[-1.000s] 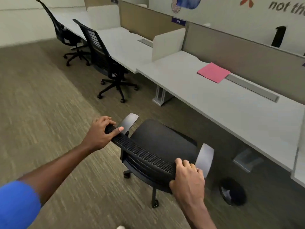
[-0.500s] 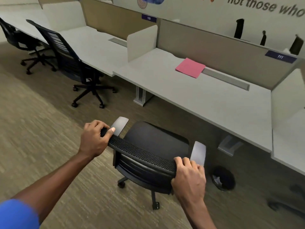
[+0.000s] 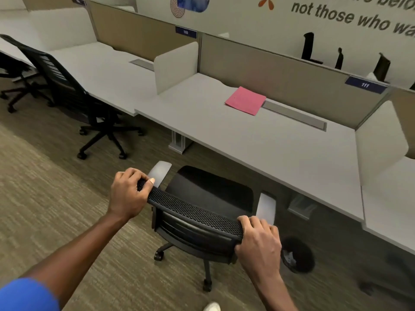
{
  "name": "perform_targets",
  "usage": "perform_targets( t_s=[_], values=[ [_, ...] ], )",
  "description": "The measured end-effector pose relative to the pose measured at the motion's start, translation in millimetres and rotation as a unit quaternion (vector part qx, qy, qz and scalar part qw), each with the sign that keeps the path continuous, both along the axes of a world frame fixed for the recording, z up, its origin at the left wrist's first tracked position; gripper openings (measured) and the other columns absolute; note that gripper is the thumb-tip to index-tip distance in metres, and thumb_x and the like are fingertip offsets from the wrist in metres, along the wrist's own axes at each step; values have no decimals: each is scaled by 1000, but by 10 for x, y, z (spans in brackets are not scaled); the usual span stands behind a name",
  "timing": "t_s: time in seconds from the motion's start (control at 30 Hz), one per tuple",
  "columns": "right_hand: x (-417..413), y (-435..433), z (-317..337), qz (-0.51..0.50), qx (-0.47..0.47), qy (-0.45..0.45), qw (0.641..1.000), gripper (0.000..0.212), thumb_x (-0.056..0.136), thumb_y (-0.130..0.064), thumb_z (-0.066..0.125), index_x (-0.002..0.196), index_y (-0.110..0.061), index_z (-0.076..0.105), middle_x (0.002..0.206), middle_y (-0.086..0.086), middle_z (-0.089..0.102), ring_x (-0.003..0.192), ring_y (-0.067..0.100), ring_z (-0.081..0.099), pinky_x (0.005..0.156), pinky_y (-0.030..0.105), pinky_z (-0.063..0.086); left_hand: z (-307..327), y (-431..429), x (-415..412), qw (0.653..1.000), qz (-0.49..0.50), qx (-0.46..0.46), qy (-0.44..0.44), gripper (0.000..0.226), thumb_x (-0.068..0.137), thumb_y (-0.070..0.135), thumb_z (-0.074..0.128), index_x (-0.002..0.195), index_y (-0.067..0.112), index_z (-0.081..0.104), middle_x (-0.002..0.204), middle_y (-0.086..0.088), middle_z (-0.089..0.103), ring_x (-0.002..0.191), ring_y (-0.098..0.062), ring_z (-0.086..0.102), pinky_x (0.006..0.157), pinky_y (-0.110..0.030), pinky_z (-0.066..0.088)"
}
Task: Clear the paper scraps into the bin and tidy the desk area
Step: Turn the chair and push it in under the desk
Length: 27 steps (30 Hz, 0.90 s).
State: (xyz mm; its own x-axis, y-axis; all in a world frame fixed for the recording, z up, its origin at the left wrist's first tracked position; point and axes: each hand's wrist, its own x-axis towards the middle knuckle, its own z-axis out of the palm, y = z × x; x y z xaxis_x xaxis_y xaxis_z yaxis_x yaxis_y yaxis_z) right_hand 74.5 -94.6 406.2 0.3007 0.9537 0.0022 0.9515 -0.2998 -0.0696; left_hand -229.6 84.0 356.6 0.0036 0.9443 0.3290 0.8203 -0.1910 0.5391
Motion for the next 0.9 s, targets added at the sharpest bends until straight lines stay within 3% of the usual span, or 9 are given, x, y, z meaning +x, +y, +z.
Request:
perform_targets(
  t_s=[0.17,0.4,0.63,0.7,0.8,0.9],
  values=[
    [201,402,-32,13,0,6,1000,49,77,-30,75,125,-24,68,109,-2,74,102,20,67,94,41,55,55,423,220,1000,-17,-11,3,39,88,54,55,92,20,74,105,3,68,95,-27,57,85,-44,51],
    [573,987,-61,46,-11,6,999,53,86,-36,64,138,-25,57,123,-1,67,114,20,60,103,41,49,149,1016,586,999,-33,-34,19,24,96,42,68,98,18,74,110,2,67,99,-30,59,84,-46,52],
    [853,1473,-95,65,-16,4,998,59,87,-44,62,142,-24,53,129,1,65,121,24,59,111,46,45,198,1605,815,994,-75,-74,41,42,92,57,52,105,23,72,116,4,63,103,-25,58,88,-44,52],
    [892,1580,-97,56,-15,2,998,58,83,-44,67,137,-24,59,123,2,69,115,25,63,106,47,49,196,1783,870,992,-85,-82,46,43,92,59,50,107,25,71,117,5,62,104,-24,57,88,-44,52],
    [950,1719,-129,32,-19,-12,999,51,69,-39,76,116,-21,73,99,3,74,91,25,69,85,45,57,152,2014,951,992,-93,-73,45,45,92,62,48,107,25,70,116,5,61,101,-25,57,86,-45,53],
    [1014,1826,-177,7,-12,-13,1000,48,66,-36,73,112,-22,74,95,3,73,86,25,67,80,43,56,147,2214,1041,990,-110,-70,57,50,92,66,42,107,26,68,115,5,60,103,-23,55,85,-45,53]
  ],
)
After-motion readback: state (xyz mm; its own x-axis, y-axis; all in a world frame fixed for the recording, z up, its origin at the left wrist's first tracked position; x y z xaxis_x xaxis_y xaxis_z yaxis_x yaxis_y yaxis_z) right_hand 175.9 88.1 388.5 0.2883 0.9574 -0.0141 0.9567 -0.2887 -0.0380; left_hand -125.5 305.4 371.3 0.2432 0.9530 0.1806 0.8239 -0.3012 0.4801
